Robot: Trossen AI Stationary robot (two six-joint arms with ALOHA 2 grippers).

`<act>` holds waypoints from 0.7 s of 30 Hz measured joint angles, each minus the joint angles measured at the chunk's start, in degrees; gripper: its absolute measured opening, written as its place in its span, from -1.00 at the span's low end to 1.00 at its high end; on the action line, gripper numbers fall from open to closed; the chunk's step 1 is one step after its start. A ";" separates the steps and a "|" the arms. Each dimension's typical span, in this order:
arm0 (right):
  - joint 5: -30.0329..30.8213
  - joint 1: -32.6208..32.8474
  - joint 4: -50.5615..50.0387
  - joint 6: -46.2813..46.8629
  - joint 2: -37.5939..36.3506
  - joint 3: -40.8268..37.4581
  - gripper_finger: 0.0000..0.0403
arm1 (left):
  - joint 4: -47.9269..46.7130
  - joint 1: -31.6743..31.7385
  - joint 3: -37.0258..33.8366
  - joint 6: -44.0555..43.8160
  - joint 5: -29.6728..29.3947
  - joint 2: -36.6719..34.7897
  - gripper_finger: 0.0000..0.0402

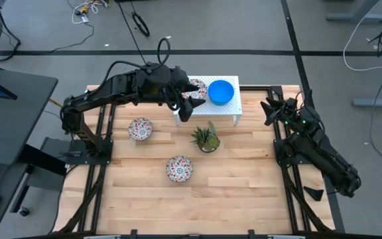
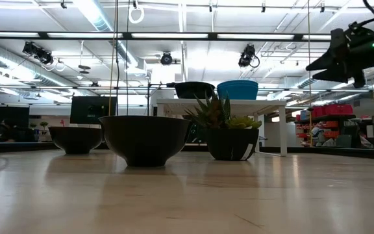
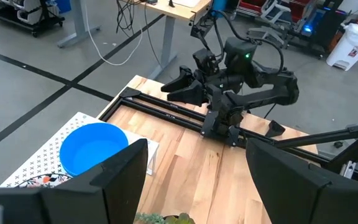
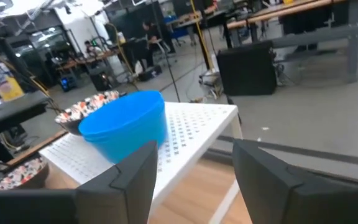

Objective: Pick & Place Mini bowls
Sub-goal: Stack the bottom white patterned bowl on the white patterned bowl on the shelf

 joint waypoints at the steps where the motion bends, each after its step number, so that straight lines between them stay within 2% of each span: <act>1: 0.00 0.00 0.33 -0.33 0.00 0.02 0.05 | 0.00 0.00 0.00 0.00 -0.03 0.00 0.37; 7: 2.86 0.00 -0.14 -0.82 -0.09 -0.16 0.05 | 0.00 0.00 0.00 -0.48 0.09 0.00 0.37; 15: 3.42 0.02 -0.34 0.98 -0.07 -5.21 0.05 | -0.07 -0.02 0.00 -0.44 1.89 0.00 0.37; 21: 3.45 0.02 4.61 -2.96 -0.07 -8.10 0.05 | -0.32 -0.02 0.00 -0.42 1.90 0.00 0.37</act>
